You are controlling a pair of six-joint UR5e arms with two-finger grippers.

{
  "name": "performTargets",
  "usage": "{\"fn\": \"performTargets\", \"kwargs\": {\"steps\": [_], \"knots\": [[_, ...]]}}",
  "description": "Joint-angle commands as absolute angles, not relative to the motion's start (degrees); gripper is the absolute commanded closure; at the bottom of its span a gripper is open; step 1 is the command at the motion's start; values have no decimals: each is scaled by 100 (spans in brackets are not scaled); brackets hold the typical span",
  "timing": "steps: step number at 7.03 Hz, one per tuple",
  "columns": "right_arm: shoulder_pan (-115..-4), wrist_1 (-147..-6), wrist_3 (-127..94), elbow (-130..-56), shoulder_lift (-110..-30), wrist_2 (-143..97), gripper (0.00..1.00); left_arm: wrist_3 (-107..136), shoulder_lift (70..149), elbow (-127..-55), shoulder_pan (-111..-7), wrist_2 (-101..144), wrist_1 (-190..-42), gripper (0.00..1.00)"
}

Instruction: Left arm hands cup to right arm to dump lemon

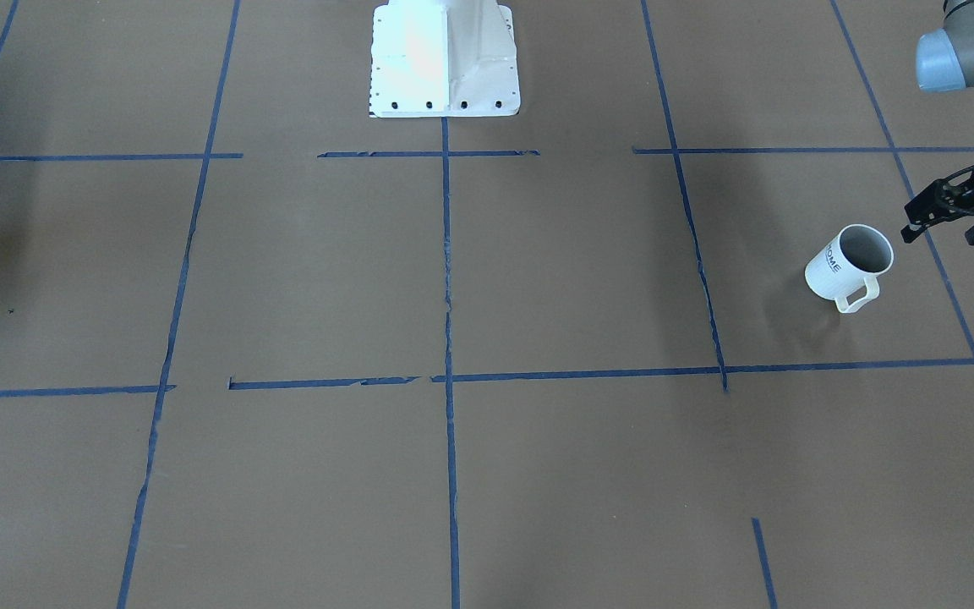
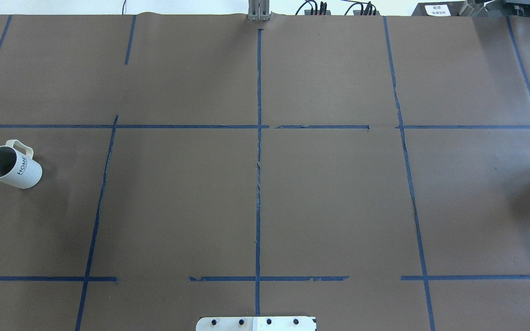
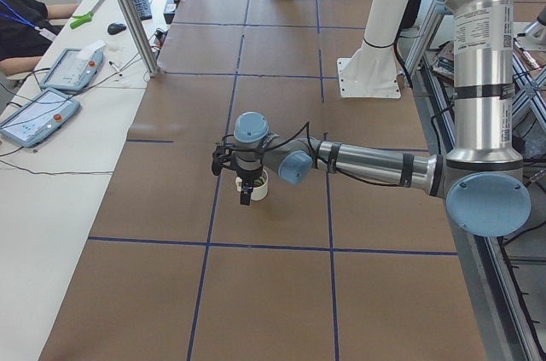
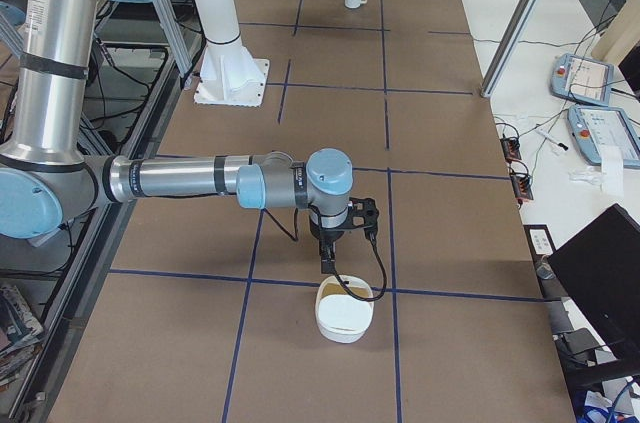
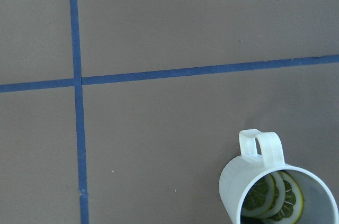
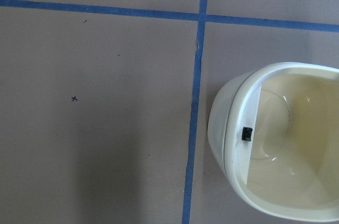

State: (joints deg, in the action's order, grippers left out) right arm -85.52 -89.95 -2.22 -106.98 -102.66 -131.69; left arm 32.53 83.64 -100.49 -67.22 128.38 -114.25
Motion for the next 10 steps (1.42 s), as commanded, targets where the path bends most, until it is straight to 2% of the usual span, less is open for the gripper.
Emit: {"fn": "performTargets", "kwargs": {"steps": [1, 3, 5, 7, 10], "knots": [[-8552, -9000, -194, -10696, -10266, -13175, 0, 3725, 8419, -9889, -6339, 12806, -11566, 0], [-8552, -9000, -193, -10688, -10274, -13166, 0, 3718, 8455, -9783, -6284, 12814, -11575, 1], [-8552, -9000, -185, -10670, -10274, -13166, 0, 3770, 8560, -9765, -6284, 12876, -11566, 89], [-8552, -9000, -176, -10670, -10283, -13166, 0, 3779, 8560, -9756, -6293, 12850, -11549, 100], [-8552, -9000, -176, -10670, -10275, -13166, 0, 3762, 8534, -9939, -6424, 12989, -11470, 100]]}}
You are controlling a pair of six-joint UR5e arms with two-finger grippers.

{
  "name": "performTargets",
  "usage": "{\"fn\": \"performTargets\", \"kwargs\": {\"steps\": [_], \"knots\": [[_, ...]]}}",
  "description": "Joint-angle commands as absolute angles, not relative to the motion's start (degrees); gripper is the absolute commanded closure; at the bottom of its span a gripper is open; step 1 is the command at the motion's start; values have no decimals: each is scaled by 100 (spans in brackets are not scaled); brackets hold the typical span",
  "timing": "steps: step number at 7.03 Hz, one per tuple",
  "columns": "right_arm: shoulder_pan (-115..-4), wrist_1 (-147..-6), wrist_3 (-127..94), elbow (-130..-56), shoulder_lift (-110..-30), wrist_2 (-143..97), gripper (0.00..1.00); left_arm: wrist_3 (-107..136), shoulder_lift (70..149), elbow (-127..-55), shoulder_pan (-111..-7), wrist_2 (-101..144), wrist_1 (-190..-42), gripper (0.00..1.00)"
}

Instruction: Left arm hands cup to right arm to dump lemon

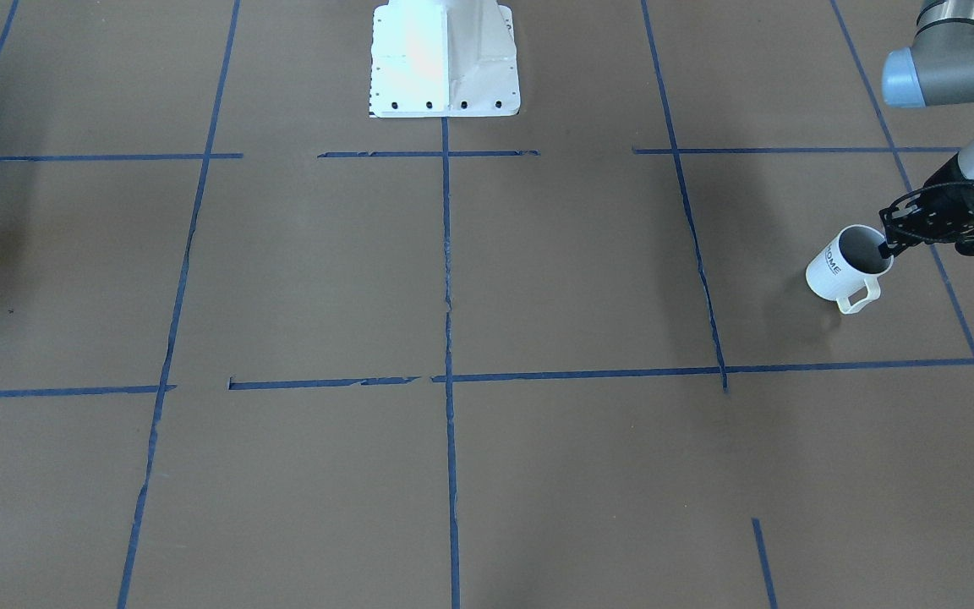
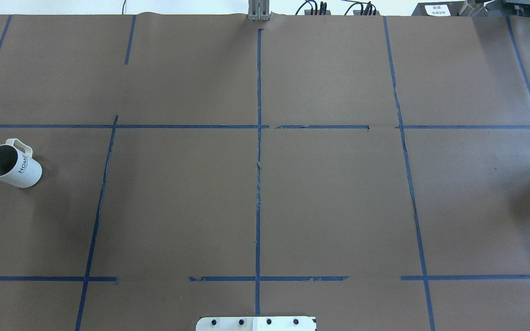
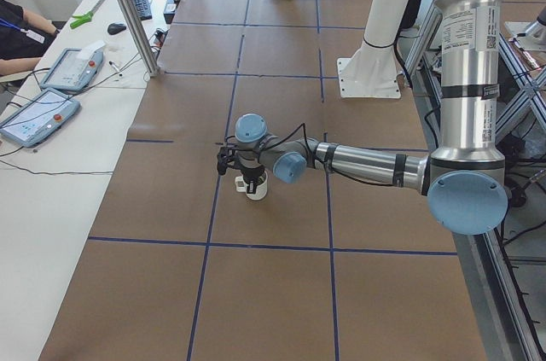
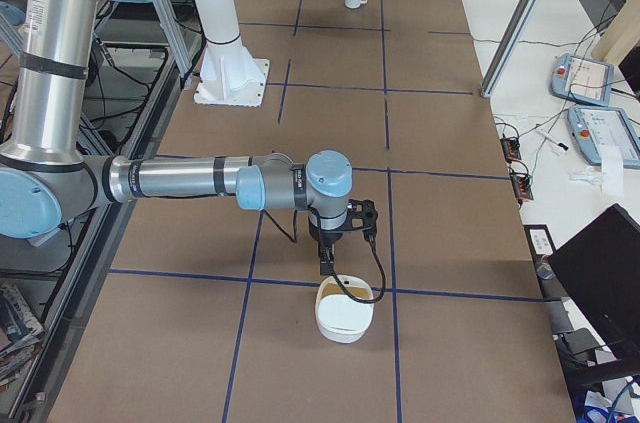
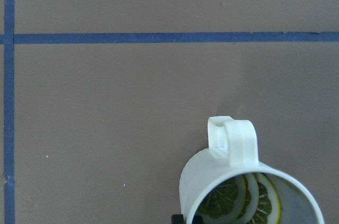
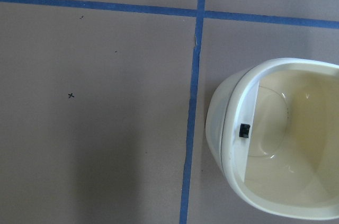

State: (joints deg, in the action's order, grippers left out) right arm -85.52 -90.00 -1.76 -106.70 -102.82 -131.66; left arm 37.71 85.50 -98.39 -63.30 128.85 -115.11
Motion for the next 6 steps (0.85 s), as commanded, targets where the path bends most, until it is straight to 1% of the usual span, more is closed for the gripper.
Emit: {"fn": "performTargets", "kwargs": {"steps": [1, 2, 4, 5, 6], "knots": [[-8552, -8956, -193, -10687, -10257, -13166, 0, 3762, 8595, -10045, -6764, 13199, -11183, 100], [-8552, -8399, -246, -10661, -10266, -13175, 0, 3762, 8892, -10237, -6907, 13314, -10658, 100], [-8447, -7458, -246, -10539, -10179, -13184, 1, 3884, 9927, -10703, -6926, 13333, -8755, 100], [-8290, -6748, -237, -10329, -9986, -13175, 1, 4276, 10393, -10801, -6917, 13342, -8301, 100], [-8027, -5836, -255, -10040, -9854, -13184, 1, 4968, 10745, -10784, -6804, 13350, -8253, 100]]}}
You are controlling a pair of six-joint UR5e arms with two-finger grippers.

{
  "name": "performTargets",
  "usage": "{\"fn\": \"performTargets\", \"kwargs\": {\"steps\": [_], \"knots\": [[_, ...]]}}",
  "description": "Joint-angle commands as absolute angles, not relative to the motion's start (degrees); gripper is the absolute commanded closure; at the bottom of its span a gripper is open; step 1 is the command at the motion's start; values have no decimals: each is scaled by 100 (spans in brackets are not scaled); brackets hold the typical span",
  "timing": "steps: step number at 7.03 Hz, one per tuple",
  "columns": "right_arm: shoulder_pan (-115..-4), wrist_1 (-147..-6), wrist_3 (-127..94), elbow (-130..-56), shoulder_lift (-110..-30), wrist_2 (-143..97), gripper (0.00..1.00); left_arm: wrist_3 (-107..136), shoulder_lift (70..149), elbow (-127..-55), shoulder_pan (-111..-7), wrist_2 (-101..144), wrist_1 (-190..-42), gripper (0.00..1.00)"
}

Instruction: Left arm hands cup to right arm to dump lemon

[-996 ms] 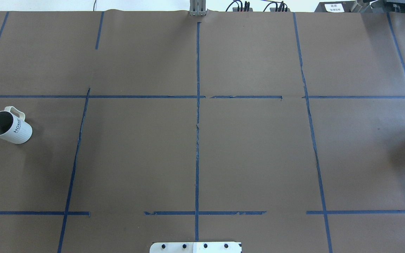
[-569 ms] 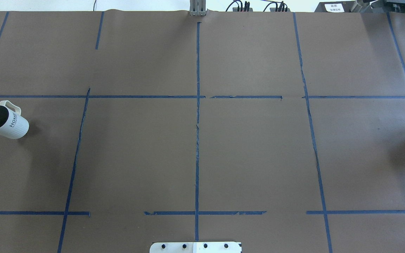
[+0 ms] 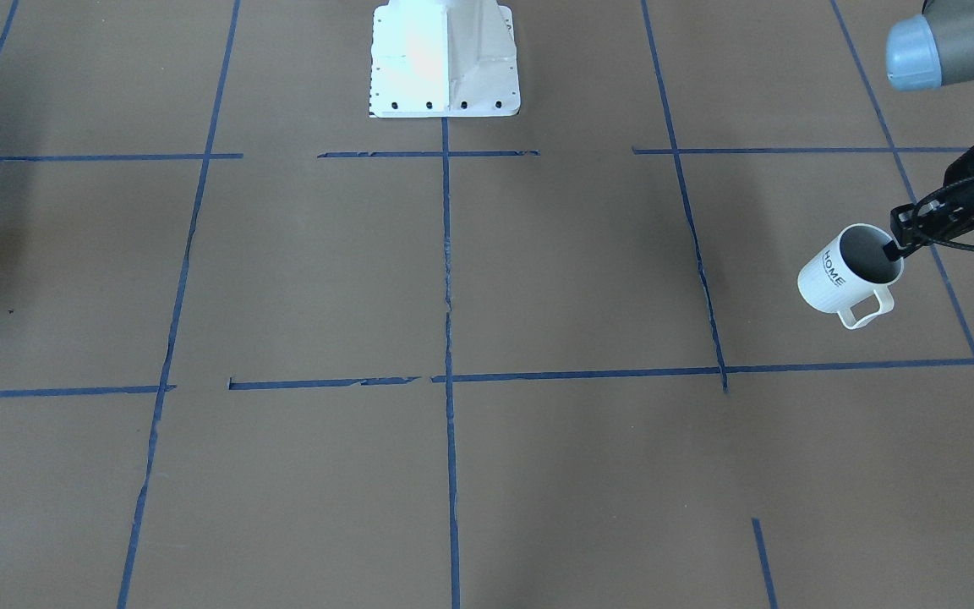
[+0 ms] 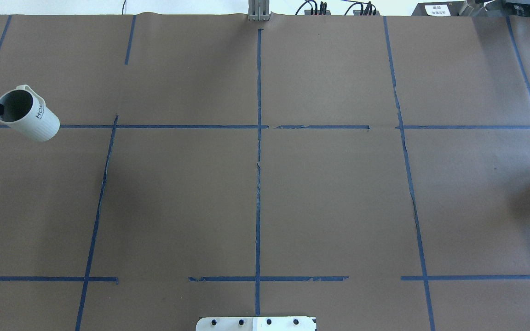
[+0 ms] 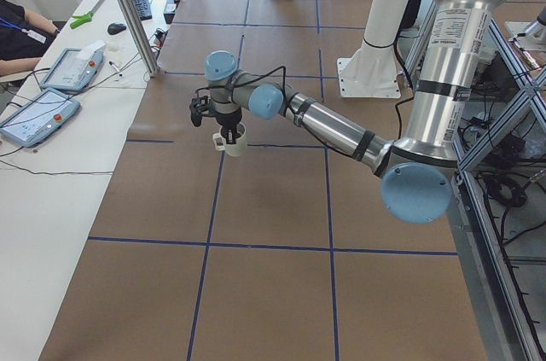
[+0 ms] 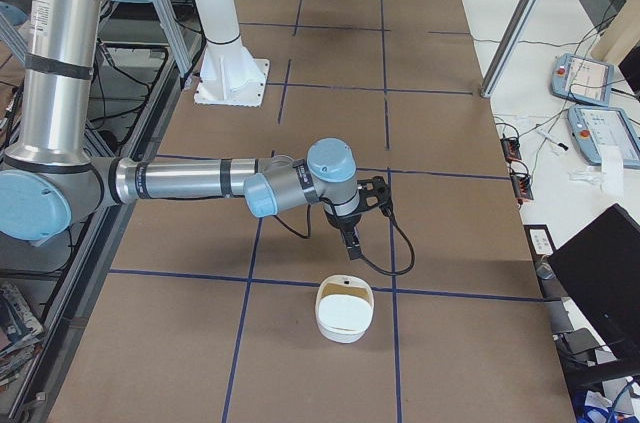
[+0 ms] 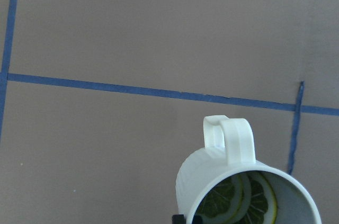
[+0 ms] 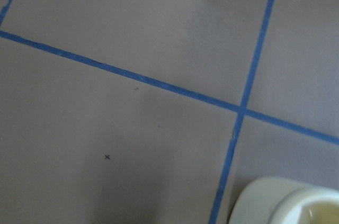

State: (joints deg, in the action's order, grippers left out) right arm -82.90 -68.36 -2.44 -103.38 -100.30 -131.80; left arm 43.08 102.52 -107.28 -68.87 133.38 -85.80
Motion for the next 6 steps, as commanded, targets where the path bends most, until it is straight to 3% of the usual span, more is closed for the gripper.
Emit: {"fn": "performTargets", "kwargs": {"steps": [1, 6], "knots": [[-7676, -5218, -229, -9672, -9322, -13192, 1, 5488, 11027, -10749, -6533, 13359, -8253, 100], [-5823, -4097, -1052, -9395, -7633, -12791, 1, 7845, 12478, -10241, -5469, 13324, -8358, 100]]}}
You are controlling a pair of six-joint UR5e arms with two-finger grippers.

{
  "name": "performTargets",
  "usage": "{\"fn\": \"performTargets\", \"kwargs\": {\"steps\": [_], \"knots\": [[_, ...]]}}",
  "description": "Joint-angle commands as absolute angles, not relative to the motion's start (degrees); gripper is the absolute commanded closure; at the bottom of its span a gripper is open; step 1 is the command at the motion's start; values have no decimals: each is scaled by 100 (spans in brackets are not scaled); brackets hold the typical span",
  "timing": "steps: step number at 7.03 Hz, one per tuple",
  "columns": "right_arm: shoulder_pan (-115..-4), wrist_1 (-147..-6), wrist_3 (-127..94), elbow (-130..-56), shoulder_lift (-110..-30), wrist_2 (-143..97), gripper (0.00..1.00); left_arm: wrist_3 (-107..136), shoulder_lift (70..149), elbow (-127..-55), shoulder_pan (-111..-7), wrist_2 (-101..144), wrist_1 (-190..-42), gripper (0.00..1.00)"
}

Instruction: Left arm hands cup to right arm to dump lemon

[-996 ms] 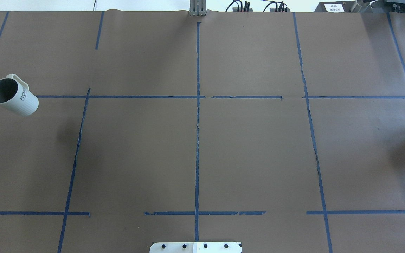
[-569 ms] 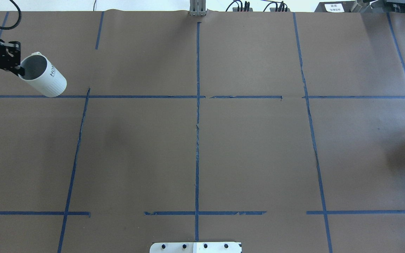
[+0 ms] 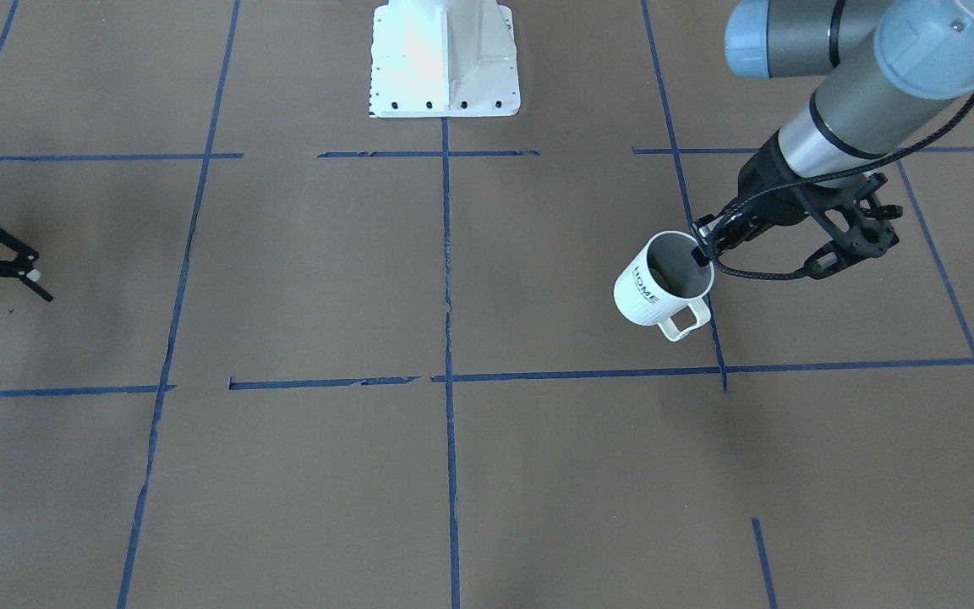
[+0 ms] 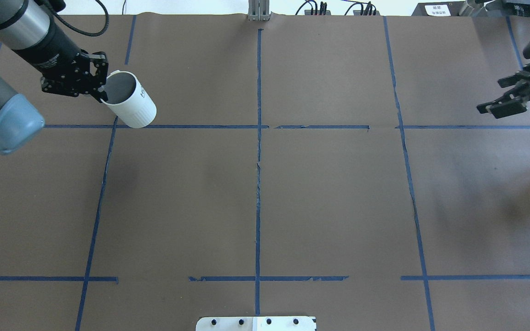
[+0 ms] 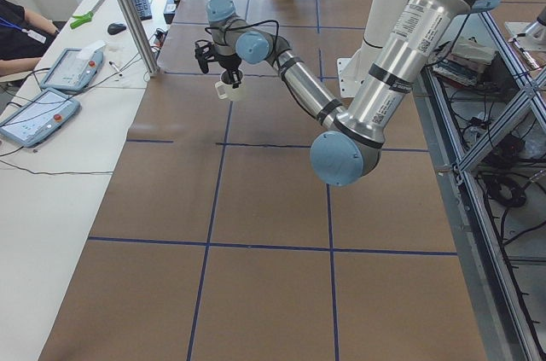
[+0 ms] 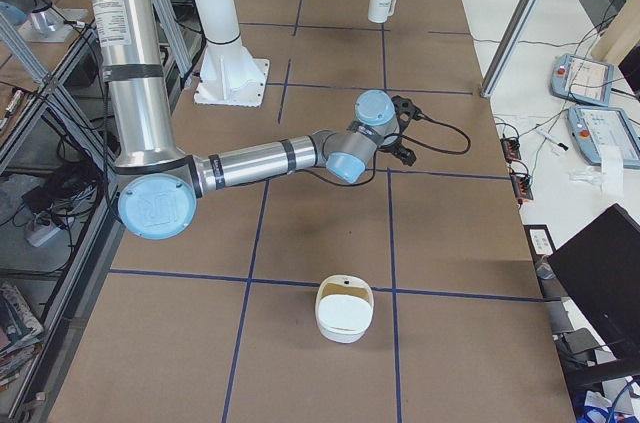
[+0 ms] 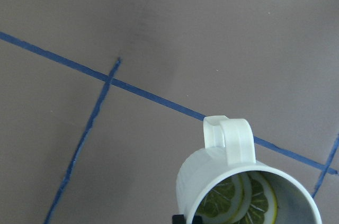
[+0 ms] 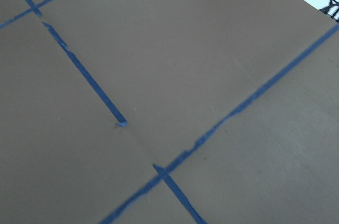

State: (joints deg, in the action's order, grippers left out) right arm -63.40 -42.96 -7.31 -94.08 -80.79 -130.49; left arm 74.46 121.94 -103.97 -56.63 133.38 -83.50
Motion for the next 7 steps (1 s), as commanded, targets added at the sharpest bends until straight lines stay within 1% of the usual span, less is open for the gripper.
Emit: {"fn": "performTargets", "kwargs": {"steps": [1, 3, 5, 7], "knots": [[-5288, -3913, -1620, -9422, -7307, -12092, 1, 8144, 12724, -10057, -5371, 13307, -8358, 100], [-4171, -3106, -2135, -9396, -6998, -10651, 1, 8619, 12910, -9941, -5134, 13202, -8472, 100], [-3318, -3058, -2188, -9404, -6420, -9551, 1, 9278, 12998, -9547, -5045, 13201, -9198, 100], [-2692, -3041, -2276, -9413, -6276, -8232, 1, 9684, 13218, -9431, -4905, 13201, -9290, 100]]}}
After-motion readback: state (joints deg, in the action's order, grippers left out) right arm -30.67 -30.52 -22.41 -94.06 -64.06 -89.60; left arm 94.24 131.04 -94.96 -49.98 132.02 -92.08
